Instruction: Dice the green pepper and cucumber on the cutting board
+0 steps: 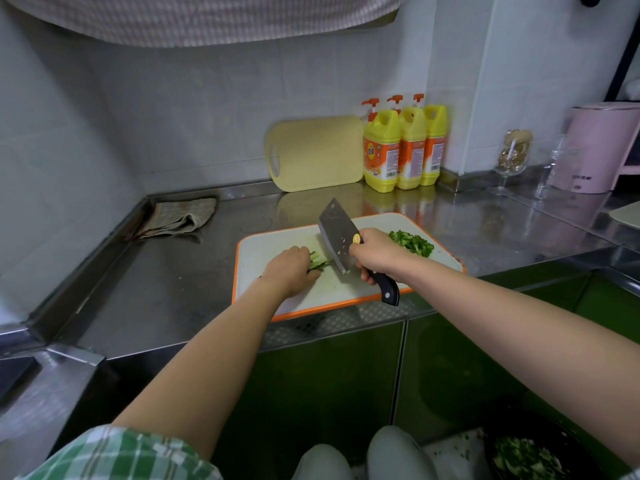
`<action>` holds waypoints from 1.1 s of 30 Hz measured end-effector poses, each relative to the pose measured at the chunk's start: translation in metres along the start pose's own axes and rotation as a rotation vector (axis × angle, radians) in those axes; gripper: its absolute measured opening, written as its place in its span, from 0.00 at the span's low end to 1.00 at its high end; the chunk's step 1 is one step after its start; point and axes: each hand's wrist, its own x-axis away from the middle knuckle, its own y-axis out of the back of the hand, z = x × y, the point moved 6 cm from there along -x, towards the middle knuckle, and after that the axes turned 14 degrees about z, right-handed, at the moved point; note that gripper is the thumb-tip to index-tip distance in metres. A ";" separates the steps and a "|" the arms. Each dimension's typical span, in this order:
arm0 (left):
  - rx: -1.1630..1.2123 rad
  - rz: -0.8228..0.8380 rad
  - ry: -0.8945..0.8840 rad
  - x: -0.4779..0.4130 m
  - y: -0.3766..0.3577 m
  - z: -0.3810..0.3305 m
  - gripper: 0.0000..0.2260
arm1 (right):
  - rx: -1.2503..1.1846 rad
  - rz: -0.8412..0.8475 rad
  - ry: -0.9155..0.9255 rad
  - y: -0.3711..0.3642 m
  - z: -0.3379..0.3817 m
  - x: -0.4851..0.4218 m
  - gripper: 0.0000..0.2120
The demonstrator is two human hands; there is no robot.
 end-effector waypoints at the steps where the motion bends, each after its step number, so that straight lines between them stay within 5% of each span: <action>1: 0.027 -0.004 -0.003 -0.001 -0.001 0.001 0.19 | 0.029 0.001 -0.006 0.000 0.000 0.000 0.08; 7: 0.086 -0.032 -0.014 0.007 -0.001 0.013 0.30 | 0.139 0.023 -0.089 0.002 0.002 0.001 0.09; 25: 0.358 -0.402 -0.111 0.020 -0.008 0.012 0.10 | 0.475 0.061 -0.261 -0.011 0.015 0.007 0.12; 33: 0.395 -0.417 -0.121 0.020 -0.009 0.014 0.10 | 0.381 -0.064 -0.166 0.000 0.014 -0.006 0.16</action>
